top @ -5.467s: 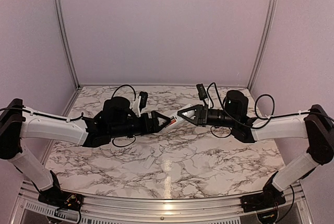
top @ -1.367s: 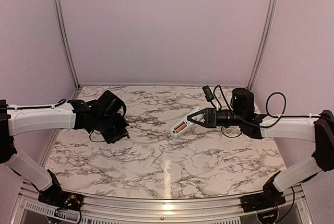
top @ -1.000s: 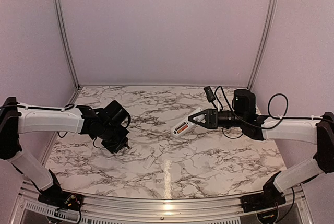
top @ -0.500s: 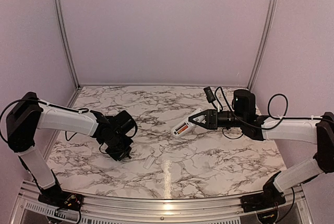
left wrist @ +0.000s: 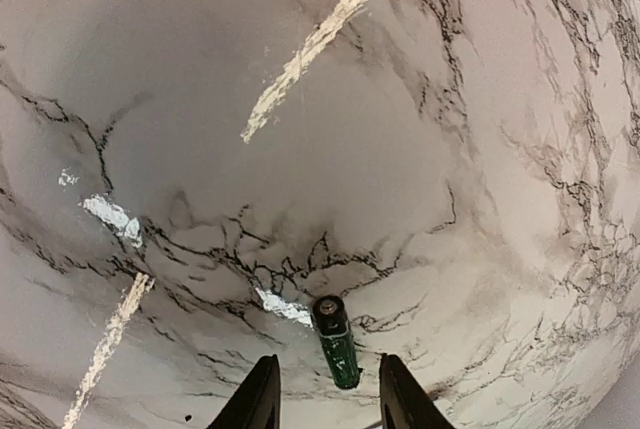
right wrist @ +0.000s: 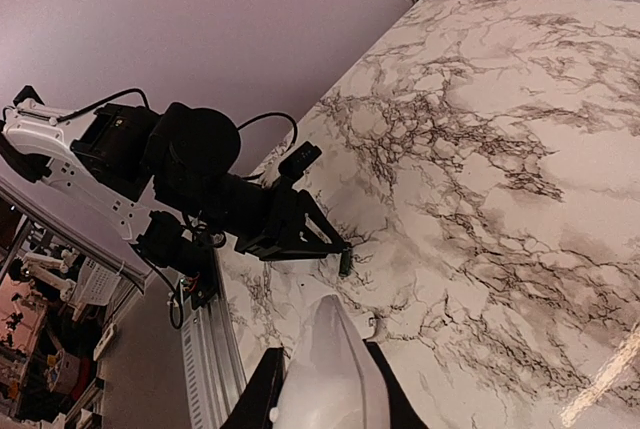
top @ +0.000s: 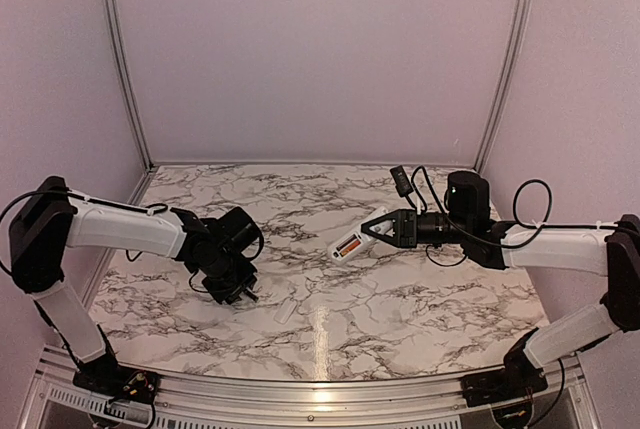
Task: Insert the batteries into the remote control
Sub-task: Pick up the battery from the center of the board, then place the battery in the battery compartment, then load the battery into the battery compartment.
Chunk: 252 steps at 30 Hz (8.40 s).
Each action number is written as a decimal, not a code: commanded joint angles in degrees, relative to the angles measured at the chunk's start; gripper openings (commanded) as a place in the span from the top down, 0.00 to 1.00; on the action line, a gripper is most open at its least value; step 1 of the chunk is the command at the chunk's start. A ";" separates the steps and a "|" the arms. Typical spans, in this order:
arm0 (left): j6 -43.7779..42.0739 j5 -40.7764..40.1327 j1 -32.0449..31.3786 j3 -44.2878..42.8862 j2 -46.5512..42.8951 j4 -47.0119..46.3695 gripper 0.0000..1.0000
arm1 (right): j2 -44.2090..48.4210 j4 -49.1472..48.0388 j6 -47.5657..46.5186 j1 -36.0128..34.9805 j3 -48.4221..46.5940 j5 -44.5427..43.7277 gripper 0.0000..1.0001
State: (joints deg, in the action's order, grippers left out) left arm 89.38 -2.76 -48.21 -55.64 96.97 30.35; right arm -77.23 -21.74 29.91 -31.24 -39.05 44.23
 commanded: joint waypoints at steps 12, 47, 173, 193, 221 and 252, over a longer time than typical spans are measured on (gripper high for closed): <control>-93.23 -4.09 0.36 -2.84 -21.66 -12.57 0.09 | 1.12 -1.28 -1.57 0.57 0.61 1.10 1.00; -135.73 14.50 7.71 -1.27 0.44 -0.58 0.20 | -3.20 -8.26 -0.31 0.66 2.70 7.48 1.00; -84.20 -3.34 -9.54 -34.04 12.83 10.60 0.69 | -19.75 -26.73 27.02 -4.34 1.92 5.81 1.00; -85.05 -0.57 -9.54 -34.99 10.54 8.10 0.75 | -22.44 -36.88 34.50 -2.24 5.12 7.74 1.00; -84.64 -0.72 -9.34 -36.80 11.42 3.88 0.82 | -29.69 -64.17 52.94 -1.47 8.69 9.28 1.00; -123.44 16.41 -15.72 -4.68 -20.10 -9.72 0.60 | -22.10 -44.46 44.23 -4.89 5.24 15.16 1.00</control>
State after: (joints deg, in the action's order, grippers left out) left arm -26.55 12.49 -62.85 -60.82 78.37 21.30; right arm -98.70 -67.92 76.18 -34.81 -31.59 59.09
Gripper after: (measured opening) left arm 0.447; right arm 0.193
